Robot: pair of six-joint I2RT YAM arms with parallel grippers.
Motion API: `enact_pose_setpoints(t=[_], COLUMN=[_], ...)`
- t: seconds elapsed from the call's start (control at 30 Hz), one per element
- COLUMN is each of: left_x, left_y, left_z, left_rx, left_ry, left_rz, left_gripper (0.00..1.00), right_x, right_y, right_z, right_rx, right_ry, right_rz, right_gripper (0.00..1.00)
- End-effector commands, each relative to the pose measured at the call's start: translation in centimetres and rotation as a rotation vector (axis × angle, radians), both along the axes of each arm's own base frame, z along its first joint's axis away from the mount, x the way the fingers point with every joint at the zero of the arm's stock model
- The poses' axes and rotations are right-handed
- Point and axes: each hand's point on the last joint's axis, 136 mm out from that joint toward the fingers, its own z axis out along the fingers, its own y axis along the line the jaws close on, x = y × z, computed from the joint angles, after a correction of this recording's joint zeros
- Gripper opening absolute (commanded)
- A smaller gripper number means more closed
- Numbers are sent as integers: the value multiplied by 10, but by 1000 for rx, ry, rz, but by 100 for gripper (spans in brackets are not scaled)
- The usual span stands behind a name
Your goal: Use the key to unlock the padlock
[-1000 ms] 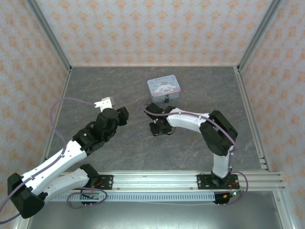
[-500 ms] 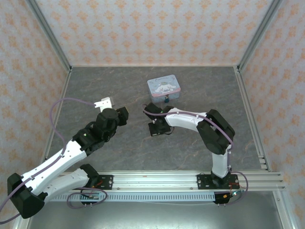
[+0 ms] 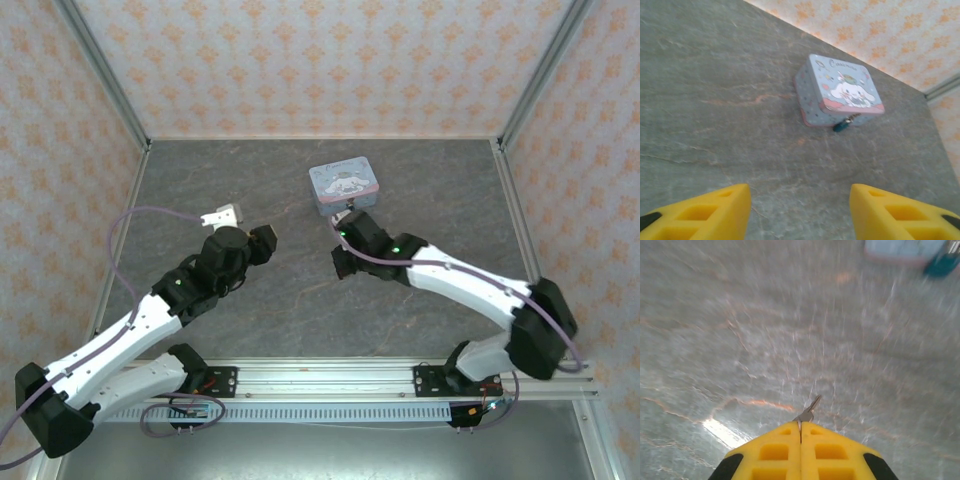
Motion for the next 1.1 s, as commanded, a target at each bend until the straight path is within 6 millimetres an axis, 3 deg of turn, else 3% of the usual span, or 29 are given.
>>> enact_pose_setpoints(t=[0.0, 0.2, 0.4, 0.7, 1.07], left_x=[5, 12, 16, 22, 23], left_y=[-27, -74, -105, -143, -150], left_z=[34, 69, 98, 110, 100], left_rx=[-166, -447, -725, -1013, -1023], left_ry=[-30, -50, -30, 126, 174], left_rz=[-70, -207, -287, -366, -367], left_gripper=[58, 63, 66, 67, 64], right_x=[9, -10, -37, -40, -32], right_y=[-3, -3, -3, 12, 17], right_z=[42, 111, 167, 178, 178], right_rx=[52, 261, 516, 564, 565], right_ry=[-231, -494, -627, -607, -615], right_rz=[57, 165, 236, 292, 275], right_gripper=[0, 0, 0, 0, 0])
